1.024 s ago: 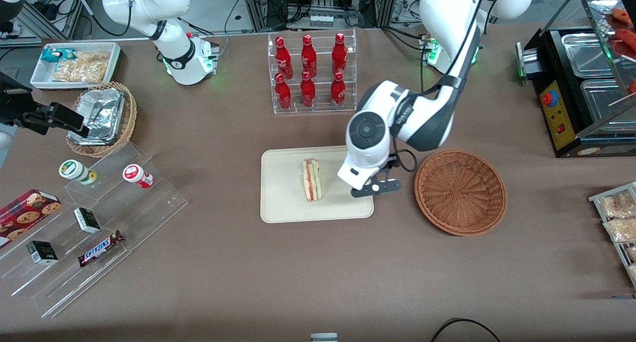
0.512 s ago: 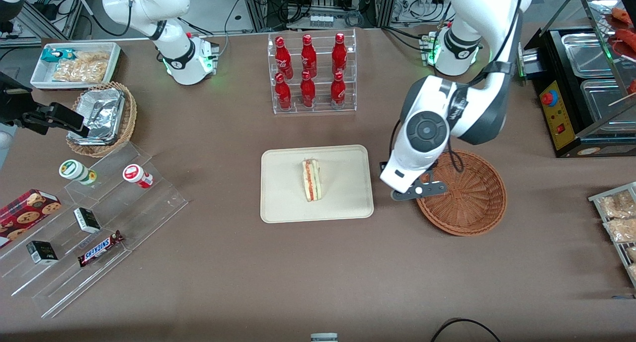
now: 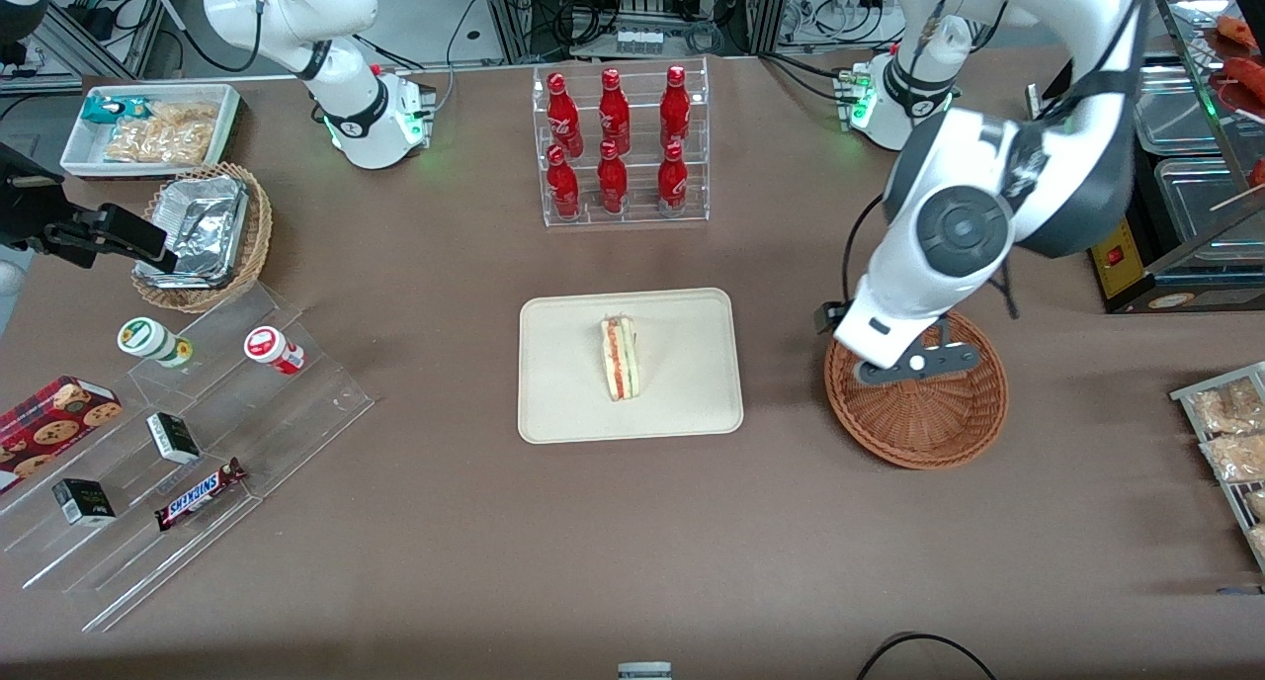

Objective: Place sandwich from basket to tray

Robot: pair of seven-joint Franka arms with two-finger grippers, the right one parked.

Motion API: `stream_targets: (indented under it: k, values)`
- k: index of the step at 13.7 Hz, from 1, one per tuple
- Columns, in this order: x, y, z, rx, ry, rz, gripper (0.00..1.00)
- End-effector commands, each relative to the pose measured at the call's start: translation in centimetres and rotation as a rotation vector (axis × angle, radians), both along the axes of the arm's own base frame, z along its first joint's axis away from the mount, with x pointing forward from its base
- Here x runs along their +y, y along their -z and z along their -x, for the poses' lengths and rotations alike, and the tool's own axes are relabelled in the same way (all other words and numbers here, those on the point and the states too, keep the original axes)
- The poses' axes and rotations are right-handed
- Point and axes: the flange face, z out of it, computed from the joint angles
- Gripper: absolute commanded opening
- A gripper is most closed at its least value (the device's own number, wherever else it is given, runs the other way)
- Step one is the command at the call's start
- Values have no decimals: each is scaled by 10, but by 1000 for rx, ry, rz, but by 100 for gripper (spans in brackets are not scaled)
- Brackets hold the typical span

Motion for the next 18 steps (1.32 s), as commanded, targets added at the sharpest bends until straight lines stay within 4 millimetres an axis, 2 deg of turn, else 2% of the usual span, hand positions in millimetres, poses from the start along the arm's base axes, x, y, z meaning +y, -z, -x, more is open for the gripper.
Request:
stream_targets:
  k: [1,5,9,14,18]
  values:
    - [36,-30,11,17,66,14,100]
    - [101,-70,20,55,99,44,100]
    - [139,-101,33,64,162,62,100]
    - [195,-138,31,13,116,75,100]
    - [208,-146,30,0,105,80,100]
